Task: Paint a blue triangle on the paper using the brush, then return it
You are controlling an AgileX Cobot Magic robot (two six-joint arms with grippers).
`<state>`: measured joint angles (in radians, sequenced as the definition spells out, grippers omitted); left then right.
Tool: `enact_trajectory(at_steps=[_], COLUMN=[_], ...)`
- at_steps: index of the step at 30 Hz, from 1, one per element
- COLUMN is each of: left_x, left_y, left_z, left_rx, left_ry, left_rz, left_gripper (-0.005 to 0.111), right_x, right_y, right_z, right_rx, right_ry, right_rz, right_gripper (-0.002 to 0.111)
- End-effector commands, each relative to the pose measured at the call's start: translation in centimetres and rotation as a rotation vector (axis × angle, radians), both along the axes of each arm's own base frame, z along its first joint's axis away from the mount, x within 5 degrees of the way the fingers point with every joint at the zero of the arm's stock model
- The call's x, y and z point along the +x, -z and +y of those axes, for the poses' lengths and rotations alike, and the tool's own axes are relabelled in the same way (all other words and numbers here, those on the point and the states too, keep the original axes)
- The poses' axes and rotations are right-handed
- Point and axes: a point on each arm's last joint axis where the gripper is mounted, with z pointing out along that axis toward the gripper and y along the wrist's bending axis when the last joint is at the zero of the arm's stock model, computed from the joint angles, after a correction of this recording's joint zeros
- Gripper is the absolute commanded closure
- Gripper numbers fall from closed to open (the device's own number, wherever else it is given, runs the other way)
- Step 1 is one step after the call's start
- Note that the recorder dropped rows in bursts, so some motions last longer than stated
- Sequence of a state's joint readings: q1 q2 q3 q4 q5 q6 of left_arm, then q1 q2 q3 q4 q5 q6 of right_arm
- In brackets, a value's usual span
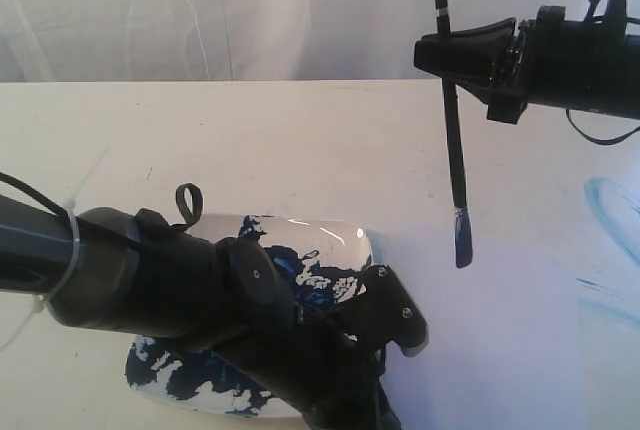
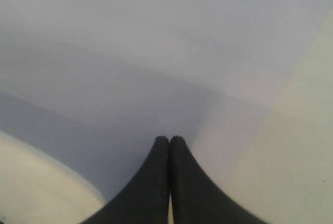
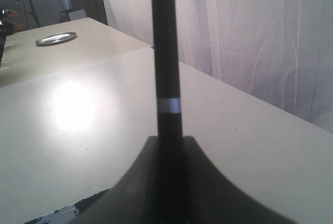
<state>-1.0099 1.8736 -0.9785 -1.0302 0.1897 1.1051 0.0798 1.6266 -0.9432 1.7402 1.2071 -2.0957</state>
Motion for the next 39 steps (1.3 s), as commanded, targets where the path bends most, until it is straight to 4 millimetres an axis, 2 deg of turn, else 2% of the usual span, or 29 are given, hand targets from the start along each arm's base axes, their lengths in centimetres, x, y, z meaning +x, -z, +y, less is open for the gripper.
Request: enact_trajectory(at_steps=[1, 6, 13, 24, 30, 39], left_x=[-0.2, -0.2, -0.4, -0.6, -0.5, -0.5], left_y=[0.0, 0.0, 0.0, 0.0, 0.1, 1.3], left_z=[0.0, 0.0, 0.0, 0.0, 0.0, 0.0], left_rx=[0.0, 0.0, 0.0, 0.002, 0.005, 0.036], left_ry=[0.006, 0.008, 0.011, 0.025, 0.027, 0.034], left_rz=[0.014, 0.017, 0.032, 0.046, 0.04, 0.056], left_gripper=[0.107, 0.107, 0.107, 0.107, 0.107, 0.107], right_x=[-0.4, -1.1, -1.1, -2.1, -2.1, -2.1], right_y=[0.7, 1.5, 1.6, 1.6, 1.6, 1.6], right_z=[0.4, 0.8, 0.8, 3.1, 3.1, 3.1], right_rx=[0.007, 0.004, 0.008, 0.005, 0.005, 0.013], right_ry=[-0.022, -0.037, -0.037, -0.117, -0.117, -0.114], right_rz=[0.022, 0.057, 0.074, 0.072, 0.072, 0.103], right_gripper=[0.108, 0.108, 0.108, 0.108, 0.108, 0.108])
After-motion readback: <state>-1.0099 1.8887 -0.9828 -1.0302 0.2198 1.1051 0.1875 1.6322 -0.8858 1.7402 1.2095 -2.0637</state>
